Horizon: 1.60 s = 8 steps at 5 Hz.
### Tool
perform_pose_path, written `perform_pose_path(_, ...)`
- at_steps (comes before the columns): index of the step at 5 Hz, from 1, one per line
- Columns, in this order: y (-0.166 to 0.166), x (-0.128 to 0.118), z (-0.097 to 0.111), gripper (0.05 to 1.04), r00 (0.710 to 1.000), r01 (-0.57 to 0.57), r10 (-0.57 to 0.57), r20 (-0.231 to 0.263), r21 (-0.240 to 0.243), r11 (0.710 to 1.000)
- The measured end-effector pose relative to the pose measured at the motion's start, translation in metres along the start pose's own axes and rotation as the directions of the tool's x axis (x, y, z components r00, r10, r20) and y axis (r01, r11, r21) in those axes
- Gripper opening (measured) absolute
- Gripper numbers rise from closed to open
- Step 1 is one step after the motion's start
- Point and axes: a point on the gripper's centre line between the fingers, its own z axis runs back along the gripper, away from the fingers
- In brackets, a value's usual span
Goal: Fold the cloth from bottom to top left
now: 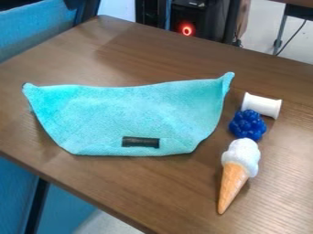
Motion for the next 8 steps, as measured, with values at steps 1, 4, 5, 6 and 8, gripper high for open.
perform_pose_path(1,-0.001,-0.002,-0.006,1.001,1.0,0.001,-0.001,-0.015,-0.01,1.0)
perform_pose_path(4,-0.039,-0.014,-0.075,1.001,0.96,0.257,-0.277,-0.05,-0.246,0.935)
perform_pose_path(5,-0.056,-0.028,-0.099,1.001,0.925,0.324,-0.368,-0.094,-0.306,0.895)
perform_pose_path(6,-0.078,-0.041,-0.113,1.001,0.888,0.389,-0.449,-0.1,-0.36,0.848)
perform_pose_path(8,-0.112,-0.051,-0.119,1.001,0.834,0.472,-0.546,-0.08,-0.407,0.782)
